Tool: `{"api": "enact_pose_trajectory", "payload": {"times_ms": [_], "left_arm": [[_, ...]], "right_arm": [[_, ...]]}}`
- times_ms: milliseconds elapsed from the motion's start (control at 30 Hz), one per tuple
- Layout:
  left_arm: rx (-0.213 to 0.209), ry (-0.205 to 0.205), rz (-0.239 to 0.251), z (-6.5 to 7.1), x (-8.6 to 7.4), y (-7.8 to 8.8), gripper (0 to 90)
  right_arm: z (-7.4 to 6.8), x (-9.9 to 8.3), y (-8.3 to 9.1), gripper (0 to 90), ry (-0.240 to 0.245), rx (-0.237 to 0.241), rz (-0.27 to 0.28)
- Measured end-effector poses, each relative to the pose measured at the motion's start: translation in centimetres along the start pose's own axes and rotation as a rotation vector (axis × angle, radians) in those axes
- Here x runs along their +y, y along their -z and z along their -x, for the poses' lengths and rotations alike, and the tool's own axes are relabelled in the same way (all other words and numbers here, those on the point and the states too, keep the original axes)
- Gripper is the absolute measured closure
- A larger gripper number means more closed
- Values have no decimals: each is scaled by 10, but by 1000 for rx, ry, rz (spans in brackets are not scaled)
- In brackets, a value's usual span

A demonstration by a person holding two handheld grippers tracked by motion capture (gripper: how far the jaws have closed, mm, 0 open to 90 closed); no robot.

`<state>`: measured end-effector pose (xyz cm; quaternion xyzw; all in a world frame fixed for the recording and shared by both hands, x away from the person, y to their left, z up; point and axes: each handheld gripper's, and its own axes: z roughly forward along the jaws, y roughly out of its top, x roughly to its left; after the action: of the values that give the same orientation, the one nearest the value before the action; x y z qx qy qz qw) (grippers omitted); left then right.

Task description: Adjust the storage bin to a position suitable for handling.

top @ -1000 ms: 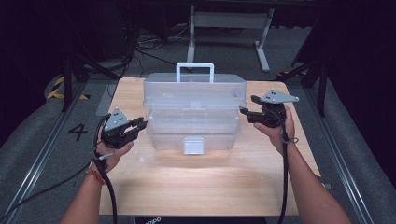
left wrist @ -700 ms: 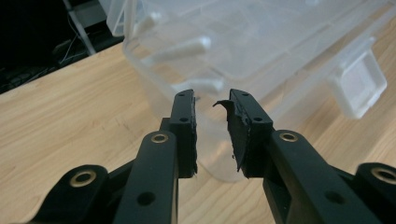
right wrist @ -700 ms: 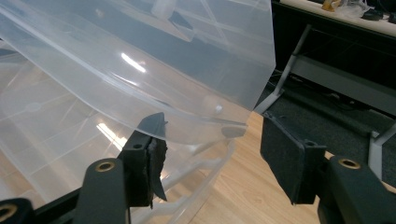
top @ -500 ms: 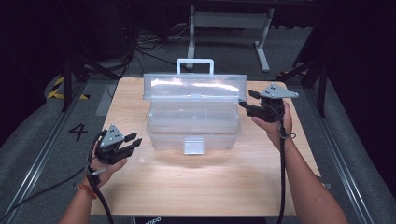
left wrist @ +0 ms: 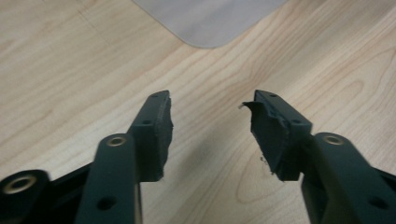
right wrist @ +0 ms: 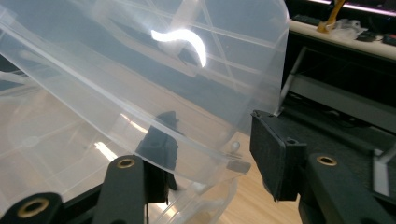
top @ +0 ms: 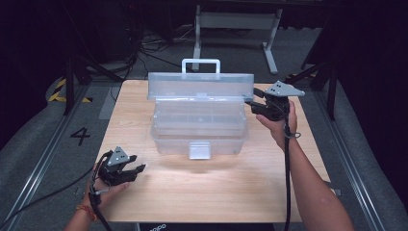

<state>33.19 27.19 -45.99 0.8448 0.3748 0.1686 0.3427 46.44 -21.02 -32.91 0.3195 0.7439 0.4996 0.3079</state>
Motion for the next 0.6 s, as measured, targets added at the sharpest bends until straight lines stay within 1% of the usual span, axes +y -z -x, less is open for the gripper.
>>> {"api": "enact_pose_trajectory", "payload": {"times_ms": [33,67,100,167,233,267,300,333,367,400,433,500,567,600], "left_arm": [[2,-1,-9,0,-1,-1,427],[4,5,-4,0,-2,-1,396],[13,11,-9,0,-3,-1,373],[-6,24,-12,-1,-4,-2,332],[-8,37,-12,-2,-6,-4,308],[-9,47,-19,-1,-7,-5,301],[-6,35,-20,-2,-7,-6,296],[-1,39,-26,-2,-9,-8,294],[-4,41,-44,-1,-9,-9,292],[2,36,-46,-1,-10,-10,288],[0,46,-61,0,-10,-12,287],[2,48,-55,-1,-10,-13,275],[0,60,-58,0,-9,-14,278],[-1,54,-54,0,-9,-15,274]], "right_arm": [[-2,2,-1,525,9,-10,9],[-2,3,-1,527,9,-15,8],[-2,4,-1,529,8,-20,10],[0,6,-2,533,2,-19,13],[1,7,-3,551,7,-28,14],[2,8,-3,555,7,-29,15],[2,8,-4,560,5,-31,15],[3,9,-4,566,5,-33,17],[4,10,-5,577,1,-36,18],[4,11,-6,588,0,-38,20],[5,11,-6,598,1,-43,23],[6,12,-7,612,-5,-50,25],[6,12,-9,646,-11,-67,26],[6,13,-10,656,-20,-71,25]]}}
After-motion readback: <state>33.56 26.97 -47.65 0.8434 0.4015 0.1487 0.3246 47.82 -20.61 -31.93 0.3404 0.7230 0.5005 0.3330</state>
